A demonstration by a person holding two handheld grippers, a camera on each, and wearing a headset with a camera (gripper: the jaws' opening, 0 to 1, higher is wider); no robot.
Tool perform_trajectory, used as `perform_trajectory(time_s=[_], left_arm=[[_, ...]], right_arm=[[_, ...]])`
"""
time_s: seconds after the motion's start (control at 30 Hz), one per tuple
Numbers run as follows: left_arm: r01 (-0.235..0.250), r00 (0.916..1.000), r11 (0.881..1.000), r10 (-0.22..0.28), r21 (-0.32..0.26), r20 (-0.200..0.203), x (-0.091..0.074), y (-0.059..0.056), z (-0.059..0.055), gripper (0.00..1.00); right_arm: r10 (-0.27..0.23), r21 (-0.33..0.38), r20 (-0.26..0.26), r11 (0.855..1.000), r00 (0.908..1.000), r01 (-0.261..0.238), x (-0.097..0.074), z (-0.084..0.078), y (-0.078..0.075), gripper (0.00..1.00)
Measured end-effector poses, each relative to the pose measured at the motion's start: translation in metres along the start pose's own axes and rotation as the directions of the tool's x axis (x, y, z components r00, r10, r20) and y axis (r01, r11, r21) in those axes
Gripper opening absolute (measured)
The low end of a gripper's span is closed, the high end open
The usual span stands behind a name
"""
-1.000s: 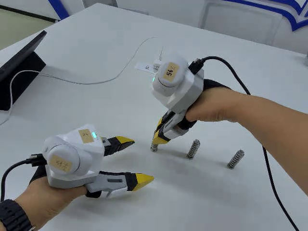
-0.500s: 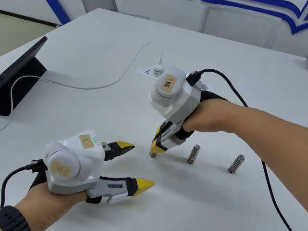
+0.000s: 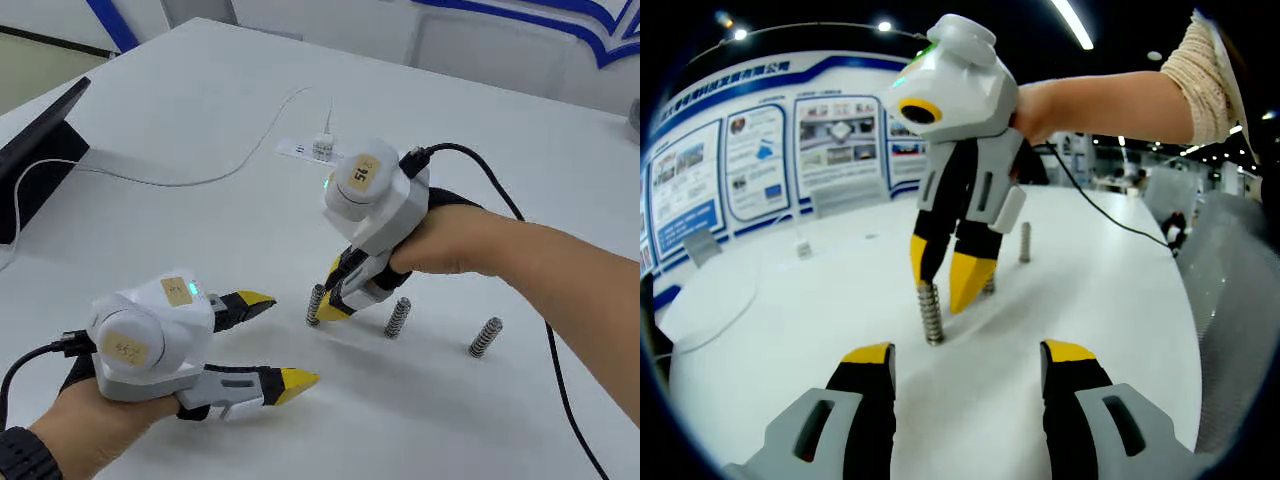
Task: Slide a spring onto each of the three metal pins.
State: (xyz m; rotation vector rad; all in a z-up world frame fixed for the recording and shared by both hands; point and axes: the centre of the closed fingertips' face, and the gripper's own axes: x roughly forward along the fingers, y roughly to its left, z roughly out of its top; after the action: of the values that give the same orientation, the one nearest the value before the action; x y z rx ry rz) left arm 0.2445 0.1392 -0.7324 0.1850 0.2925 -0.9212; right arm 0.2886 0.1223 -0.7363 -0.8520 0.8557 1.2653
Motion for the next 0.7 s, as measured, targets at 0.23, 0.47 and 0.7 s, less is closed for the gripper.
perform_trajectory(time_s=[0.23, 0.47, 0.7], left_arm=[[0.002, 1.0000, 1.000, -0.002, 0.002, -0.001, 0.001, 0.001, 0.002, 0.60], [0.003, 1.0000, 1.000, -0.003, -0.005, 0.003, 0.004, 0.002, 0.004, 0.61], [0.010, 0.9999, 1.000, -0.010, -0.004, 0.002, 0.007, 0.000, 0.005, 0.61]], right_arm=[[-0.040, 0.031, 0.030, 0.999, 0.9988, 0.039, -0.016, -0.011, -0.005, 0.28], [-0.084, 0.070, 0.058, 0.994, 0.9948, 0.080, -0.035, -0.026, -0.007, 0.32], [-0.118, 0.118, 0.080, 0.987, 0.9898, 0.109, -0.048, -0.041, -0.009, 0.37]])
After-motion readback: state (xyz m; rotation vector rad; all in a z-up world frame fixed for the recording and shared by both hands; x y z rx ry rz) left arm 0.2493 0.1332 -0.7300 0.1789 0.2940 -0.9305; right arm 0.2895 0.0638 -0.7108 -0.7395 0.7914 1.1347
